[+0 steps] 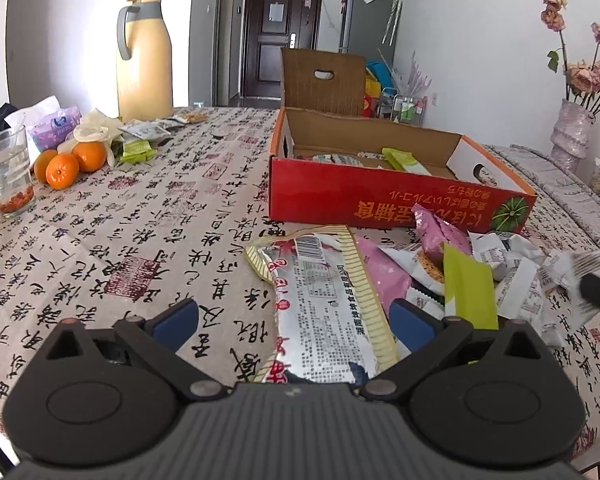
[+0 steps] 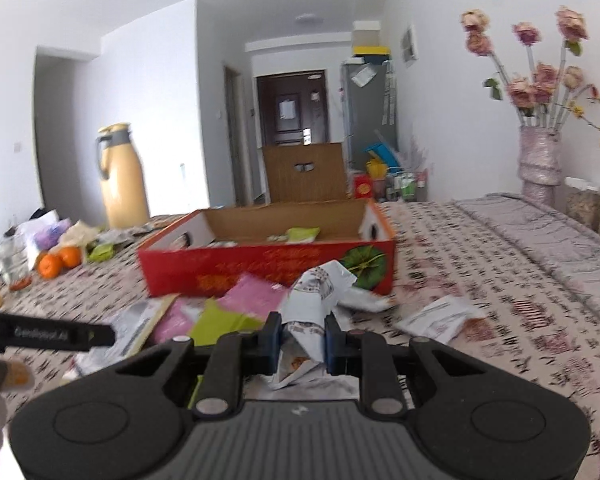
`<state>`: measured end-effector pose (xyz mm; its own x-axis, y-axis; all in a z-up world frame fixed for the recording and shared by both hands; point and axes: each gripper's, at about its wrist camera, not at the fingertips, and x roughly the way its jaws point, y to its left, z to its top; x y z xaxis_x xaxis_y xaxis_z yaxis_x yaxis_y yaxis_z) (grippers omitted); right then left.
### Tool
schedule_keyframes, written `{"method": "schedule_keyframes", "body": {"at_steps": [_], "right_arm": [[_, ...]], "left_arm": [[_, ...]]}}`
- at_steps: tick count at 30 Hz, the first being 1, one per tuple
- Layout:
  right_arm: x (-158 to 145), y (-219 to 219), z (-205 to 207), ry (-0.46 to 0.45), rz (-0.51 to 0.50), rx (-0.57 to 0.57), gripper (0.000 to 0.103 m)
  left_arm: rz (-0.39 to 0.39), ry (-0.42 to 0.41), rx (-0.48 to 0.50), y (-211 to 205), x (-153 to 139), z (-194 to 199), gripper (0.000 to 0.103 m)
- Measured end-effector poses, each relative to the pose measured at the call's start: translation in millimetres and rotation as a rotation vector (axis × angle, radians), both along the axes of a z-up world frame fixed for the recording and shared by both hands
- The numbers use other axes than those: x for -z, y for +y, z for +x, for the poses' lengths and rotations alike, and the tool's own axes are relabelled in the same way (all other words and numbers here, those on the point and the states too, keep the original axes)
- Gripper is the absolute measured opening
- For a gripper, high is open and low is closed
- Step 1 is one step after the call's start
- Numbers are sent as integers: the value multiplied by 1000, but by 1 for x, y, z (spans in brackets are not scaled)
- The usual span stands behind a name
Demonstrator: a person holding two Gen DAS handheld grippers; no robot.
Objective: Organize snacks
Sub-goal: 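Grasp the silver-and-yellow bag with the left gripper while the right gripper grasps a white sachet, then carry the silver bag and white sachet over the cardboard box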
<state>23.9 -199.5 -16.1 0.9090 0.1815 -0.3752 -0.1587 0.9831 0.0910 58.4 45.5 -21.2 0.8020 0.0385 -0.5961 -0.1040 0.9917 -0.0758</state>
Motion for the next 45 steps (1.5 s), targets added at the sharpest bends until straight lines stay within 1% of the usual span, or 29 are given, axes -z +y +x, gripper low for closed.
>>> {"method": "schedule_keyframes", "body": {"at_steps": [7, 12, 16, 18, 19, 20, 22, 23, 28, 29, 30, 32, 37, 45], "right_arm": [[4, -23, 16, 9, 23, 72, 20], [14, -28, 24, 33, 29, 75, 20], [19, -28, 30, 49, 35, 71, 20], [21, -28, 32, 54, 37, 70, 20], [21, -28, 33, 55, 38, 69, 20], [22, -28, 34, 56, 39, 67, 20], [23, -28, 33, 57, 39, 66, 20], [23, -28, 33, 58, 40, 66, 20], [23, -28, 32, 58, 41, 65, 20], [23, -28, 31, 58, 40, 63, 20], [23, -27, 31, 57, 39, 63, 20], [22, -27, 30, 55, 39, 61, 20], [21, -25, 27, 51, 36, 56, 20], [13, -24, 22, 28, 33, 55, 20]], "left_arm": [[3, 37, 7, -10, 5, 22, 103], [0, 94, -6, -14, 16, 37, 103], [-10, 104, -13, -13, 19, 39, 103], [-13, 112, -12, -12, 20, 40, 97], [-18, 121, -11, -11, 22, 41, 90], [-29, 132, -7, -10, 24, 42, 87], [-23, 125, -9, -9, 24, 41, 83], [-28, 122, -5, -9, 23, 40, 77], [-38, 112, 3, -6, 21, 36, 68], [-34, 110, 2, -6, 21, 35, 60], [-28, 107, 0, -6, 21, 34, 55], [-38, 105, 7, -3, 20, 32, 48], [-29, 86, -1, -1, 17, 26, 46], [-2, 22, 7, -2, 2, 17, 46]]}}
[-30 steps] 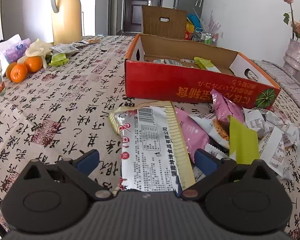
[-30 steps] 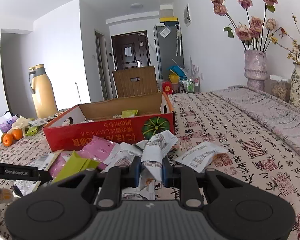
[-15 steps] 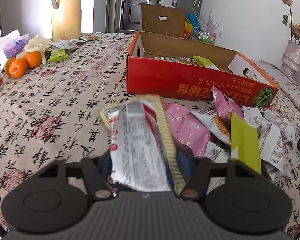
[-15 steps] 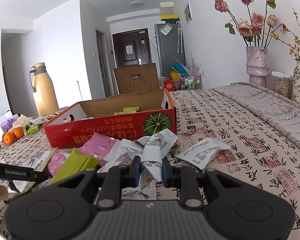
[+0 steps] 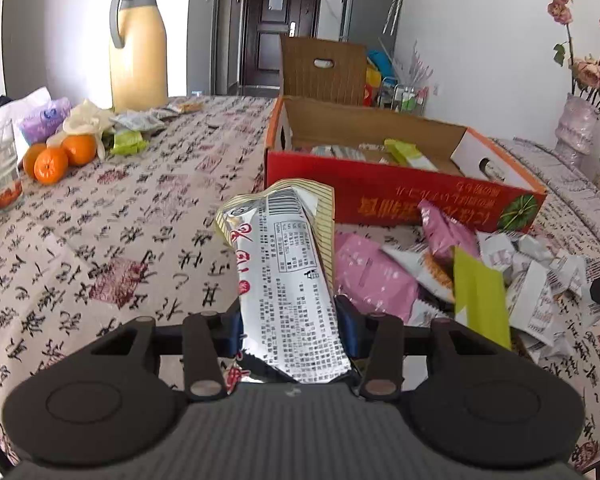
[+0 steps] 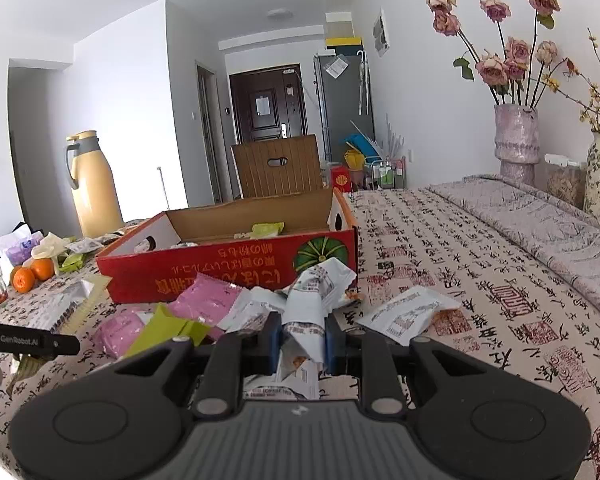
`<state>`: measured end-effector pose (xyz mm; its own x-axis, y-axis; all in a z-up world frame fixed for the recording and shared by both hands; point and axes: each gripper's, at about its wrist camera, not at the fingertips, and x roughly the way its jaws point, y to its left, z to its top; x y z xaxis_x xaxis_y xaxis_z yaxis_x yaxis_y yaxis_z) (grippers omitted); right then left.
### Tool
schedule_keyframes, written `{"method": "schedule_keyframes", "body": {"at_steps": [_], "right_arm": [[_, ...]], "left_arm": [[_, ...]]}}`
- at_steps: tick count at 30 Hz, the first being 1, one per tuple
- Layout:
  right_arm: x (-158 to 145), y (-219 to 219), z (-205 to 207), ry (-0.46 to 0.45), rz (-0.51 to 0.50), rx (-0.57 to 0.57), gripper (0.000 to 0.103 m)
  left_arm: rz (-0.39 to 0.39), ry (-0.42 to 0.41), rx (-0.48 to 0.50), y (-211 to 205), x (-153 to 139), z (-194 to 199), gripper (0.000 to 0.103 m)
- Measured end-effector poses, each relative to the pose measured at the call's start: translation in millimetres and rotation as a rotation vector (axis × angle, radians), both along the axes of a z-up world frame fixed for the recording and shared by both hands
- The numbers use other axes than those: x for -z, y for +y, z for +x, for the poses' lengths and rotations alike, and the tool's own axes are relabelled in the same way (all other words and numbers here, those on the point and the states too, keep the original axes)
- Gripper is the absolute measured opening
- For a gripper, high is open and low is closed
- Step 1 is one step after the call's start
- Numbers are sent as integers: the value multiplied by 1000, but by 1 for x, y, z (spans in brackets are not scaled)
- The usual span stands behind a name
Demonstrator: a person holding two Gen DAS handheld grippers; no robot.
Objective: Organize snacks
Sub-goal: 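Carry the silver bag and white sachet over the cardboard box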
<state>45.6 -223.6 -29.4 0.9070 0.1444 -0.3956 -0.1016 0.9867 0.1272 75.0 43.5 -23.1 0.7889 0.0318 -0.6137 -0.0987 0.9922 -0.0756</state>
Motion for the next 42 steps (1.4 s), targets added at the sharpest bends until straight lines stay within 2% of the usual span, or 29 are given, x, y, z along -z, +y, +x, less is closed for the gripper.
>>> {"method": "schedule_keyframes", "body": {"at_steps": [8, 19, 33, 42], "right_arm": [[-12, 2, 3, -37, -10, -6, 20], [-29, 10, 31, -92, -17, -19, 20], [-55, 22, 95, -167, -20, -51, 20], [-64, 30, 148, -167, -45, -74, 20]], "left_arm": [[14, -60, 33, -11, -20, 3, 46], [45, -147, 61, -26, -49, 28, 46], [93, -213, 87, -53, -73, 86, 46], [122, -211, 96, -67, -75, 134, 46]]}}
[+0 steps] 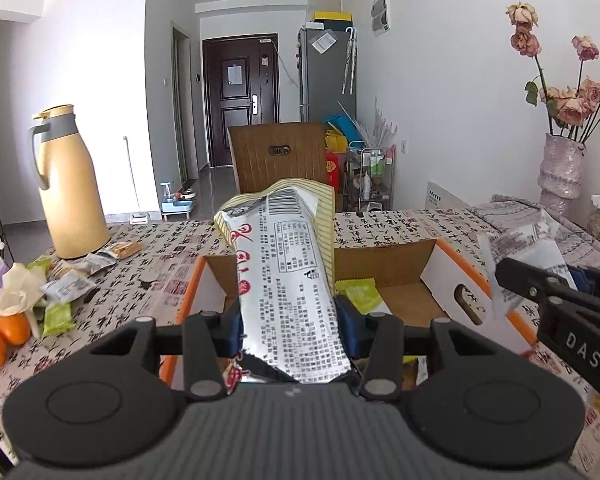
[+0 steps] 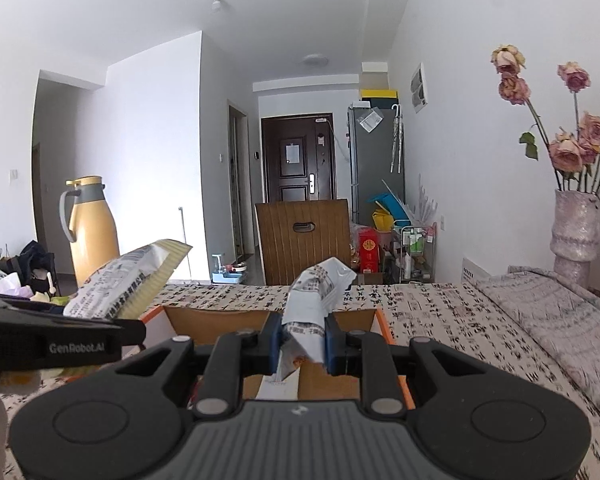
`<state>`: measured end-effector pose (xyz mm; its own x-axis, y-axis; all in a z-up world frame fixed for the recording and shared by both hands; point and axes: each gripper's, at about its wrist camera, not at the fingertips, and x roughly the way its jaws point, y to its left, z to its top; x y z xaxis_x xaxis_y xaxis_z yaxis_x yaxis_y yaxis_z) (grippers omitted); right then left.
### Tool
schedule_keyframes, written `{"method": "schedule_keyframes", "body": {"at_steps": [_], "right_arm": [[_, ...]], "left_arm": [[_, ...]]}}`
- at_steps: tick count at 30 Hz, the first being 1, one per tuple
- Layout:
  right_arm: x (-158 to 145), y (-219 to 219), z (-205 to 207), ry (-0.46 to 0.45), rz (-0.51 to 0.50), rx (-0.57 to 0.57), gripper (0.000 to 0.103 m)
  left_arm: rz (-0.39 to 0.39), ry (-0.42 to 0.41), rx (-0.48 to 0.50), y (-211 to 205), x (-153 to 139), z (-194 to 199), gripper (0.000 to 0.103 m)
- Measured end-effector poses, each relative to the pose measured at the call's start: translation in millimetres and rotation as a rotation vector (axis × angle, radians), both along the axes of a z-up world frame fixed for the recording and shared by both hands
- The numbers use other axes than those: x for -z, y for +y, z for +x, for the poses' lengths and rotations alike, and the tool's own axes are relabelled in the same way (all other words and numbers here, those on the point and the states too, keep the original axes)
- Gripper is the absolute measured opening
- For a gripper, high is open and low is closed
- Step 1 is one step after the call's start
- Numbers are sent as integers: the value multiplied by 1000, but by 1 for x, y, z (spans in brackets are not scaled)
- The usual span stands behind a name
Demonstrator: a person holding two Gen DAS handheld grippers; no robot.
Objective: Organize snacks
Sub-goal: 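Carry the silver bag and white sachet over the cardboard box, then open both grippers to drop the bag and sachet into the box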
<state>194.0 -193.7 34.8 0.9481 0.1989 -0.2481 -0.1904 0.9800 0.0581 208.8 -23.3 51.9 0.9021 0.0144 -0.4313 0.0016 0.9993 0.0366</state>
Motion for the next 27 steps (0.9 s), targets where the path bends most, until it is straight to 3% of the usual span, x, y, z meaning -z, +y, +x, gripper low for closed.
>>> {"method": "schedule_keyframes", "body": {"at_steps": [8, 14, 19, 21, 24, 25, 27], "right_arm": [[11, 0, 50, 53, 15, 15, 20], [35, 4, 64, 117, -13, 18, 20], [41, 7, 65, 138, -35, 15, 21], [41, 9, 64, 138, -41, 19, 22], [41, 9, 62, 136, -45, 22, 23], [40, 9, 61, 133, -46, 26, 26], [39, 7, 59, 131, -42, 28, 36]], "left_arm": [[-7, 34, -2, 0, 21, 34, 46], [-16, 93, 10, 6, 42, 49, 45], [-15, 83, 14, 6, 44, 44, 46], [-17, 83, 4, 7, 45, 44, 49], [-20, 74, -8, 9, 43, 42, 62], [-19, 66, -15, 9, 42, 41, 69], [-19, 54, -20, 8, 40, 39, 70]]}}
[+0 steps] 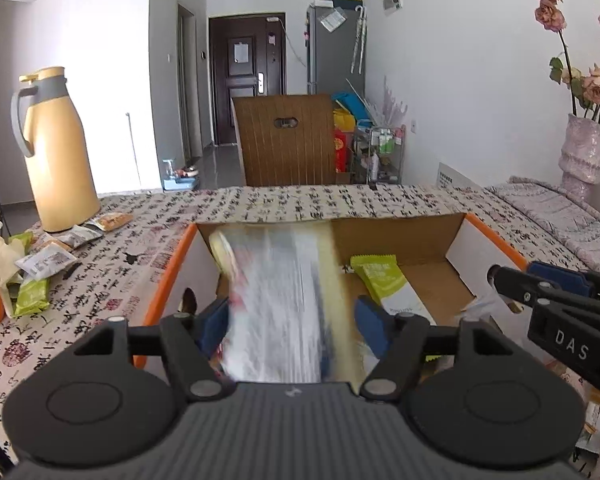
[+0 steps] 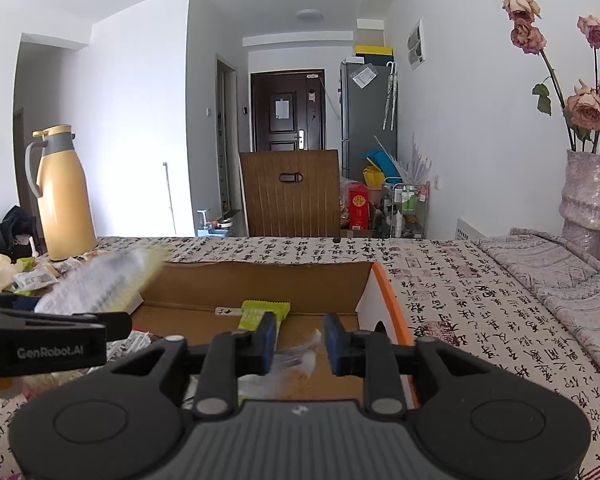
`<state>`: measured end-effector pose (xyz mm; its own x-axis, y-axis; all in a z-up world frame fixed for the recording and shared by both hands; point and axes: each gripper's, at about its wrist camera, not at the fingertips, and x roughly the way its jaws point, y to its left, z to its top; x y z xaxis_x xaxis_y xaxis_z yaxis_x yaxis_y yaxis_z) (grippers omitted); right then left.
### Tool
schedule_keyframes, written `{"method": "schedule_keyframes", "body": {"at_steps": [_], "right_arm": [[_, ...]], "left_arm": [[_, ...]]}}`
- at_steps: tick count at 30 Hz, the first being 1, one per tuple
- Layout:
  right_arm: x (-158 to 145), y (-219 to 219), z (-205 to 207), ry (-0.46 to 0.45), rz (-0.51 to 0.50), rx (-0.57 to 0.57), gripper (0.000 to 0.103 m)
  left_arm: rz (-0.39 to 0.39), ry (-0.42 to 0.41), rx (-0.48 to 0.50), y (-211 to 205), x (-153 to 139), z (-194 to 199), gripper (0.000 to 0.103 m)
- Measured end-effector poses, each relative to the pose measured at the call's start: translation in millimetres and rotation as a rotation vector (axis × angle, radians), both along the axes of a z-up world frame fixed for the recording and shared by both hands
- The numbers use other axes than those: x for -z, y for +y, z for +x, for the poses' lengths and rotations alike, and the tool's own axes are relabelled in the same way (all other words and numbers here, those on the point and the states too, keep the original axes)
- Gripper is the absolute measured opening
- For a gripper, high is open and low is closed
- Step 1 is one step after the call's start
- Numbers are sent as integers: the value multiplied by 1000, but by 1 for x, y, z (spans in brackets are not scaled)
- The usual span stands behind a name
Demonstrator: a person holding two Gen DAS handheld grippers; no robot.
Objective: Organize snacks
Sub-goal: 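Open both grippers to drop the bag and sachet into the box, then move both tools back to the snack pile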
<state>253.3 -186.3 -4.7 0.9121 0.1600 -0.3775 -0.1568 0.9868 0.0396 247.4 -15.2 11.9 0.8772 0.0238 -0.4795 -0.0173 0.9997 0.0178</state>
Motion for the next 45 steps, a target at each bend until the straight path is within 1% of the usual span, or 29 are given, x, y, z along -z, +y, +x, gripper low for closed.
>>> {"method": "schedule_keyframes", "body": {"at_steps": [1, 2, 3, 4, 5, 6, 7, 8, 9, 10, 21, 29, 36, 45], "right_arm": [[-1, -2, 1, -2, 3, 3, 49], [-1, -3, 0, -5, 4, 7, 56], [-2, -4, -1, -10, 5, 14, 67], [-3, -5, -2, -16, 6, 19, 76], [-4, -6, -4, -22, 10, 24, 81], [-5, -7, -5, -26, 14, 28, 90], [-5, -8, -6, -30, 18, 33, 94], [-6, -9, -7, -35, 20, 38, 96], [-7, -10, -8, -37, 22, 42, 101], [-7, -11, -9, -38, 25, 46, 103], [-9, -15, -9, -28, 30, 59, 103], [-22, -18, -17, -53, 23, 70, 103], [-40, -20, -40, -92, 8, 73, 103], [-49, -23, -81, -100, 6, 66, 103]], "left_arm": [[-6, -5, 2, 1, -1, -1, 74], [-8, -10, -3, 1, -2, -2, 82], [-6, -20, -11, 2, -3, -3, 85], [-5, -28, -18, 2, -4, -4, 90], [-7, -34, -24, 2, -5, -5, 97], [-9, -40, -32, 3, -6, -6, 100], [-8, -50, -41, 3, -7, -7, 101], [-9, -54, -44, 3, -8, -8, 102], [-13, -56, -44, 4, -9, -9, 103], [-16, -59, -46, 5, -10, -10, 103], [-29, -61, -42, 7, -12, -12, 103], [-26, -77, -49, 5, -25, -18, 103], [-16, -121, -45, 0, -43, -40, 103], [-12, -139, -29, -8, -55, -82, 103]]}}
